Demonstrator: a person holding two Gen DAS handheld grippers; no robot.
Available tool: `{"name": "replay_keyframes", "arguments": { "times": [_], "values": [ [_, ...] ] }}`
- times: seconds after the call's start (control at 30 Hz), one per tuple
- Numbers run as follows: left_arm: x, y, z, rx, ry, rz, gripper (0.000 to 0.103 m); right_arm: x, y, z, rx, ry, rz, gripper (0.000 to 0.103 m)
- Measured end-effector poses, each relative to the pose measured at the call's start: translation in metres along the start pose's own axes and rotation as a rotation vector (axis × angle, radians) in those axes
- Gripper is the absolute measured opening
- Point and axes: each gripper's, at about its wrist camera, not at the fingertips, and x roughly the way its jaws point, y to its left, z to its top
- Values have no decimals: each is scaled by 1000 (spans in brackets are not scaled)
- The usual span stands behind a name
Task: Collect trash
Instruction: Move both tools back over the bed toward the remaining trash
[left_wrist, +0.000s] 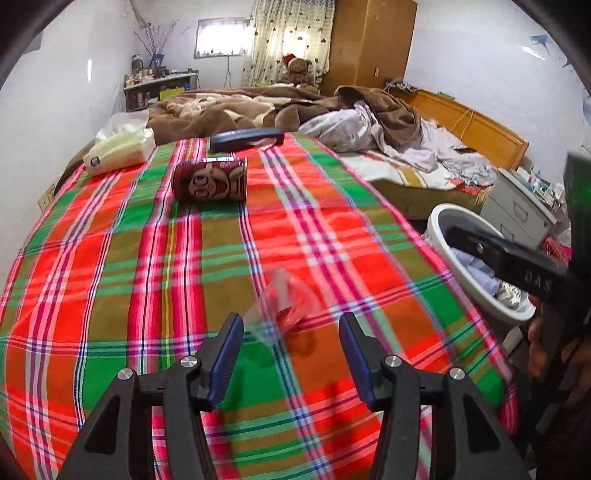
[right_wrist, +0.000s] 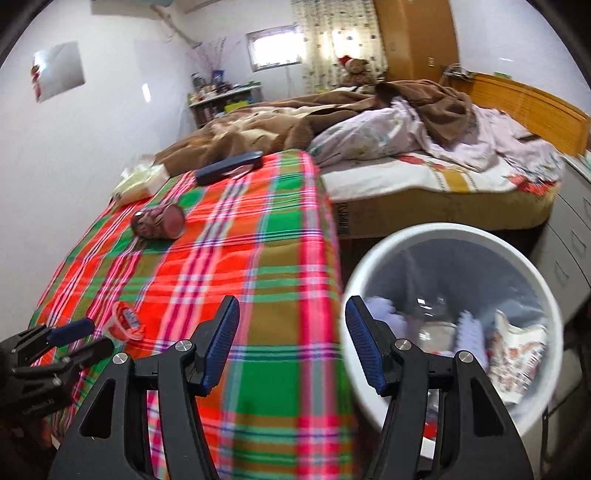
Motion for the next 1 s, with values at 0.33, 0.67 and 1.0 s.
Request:
{"name": "replay_keyframes", "arguments": {
  "times": [0.33,0.67,1.0],
  "values": [
    [30,8,16,43,14,21,55,37,36,24,-65,68,91,61],
    [41,50,23,-83,41,33,50,71,80,55,-170,65,196,61],
    [36,104,24,-177,32,97,46,104,131,74,-336,27,309,61]
  ]
}}
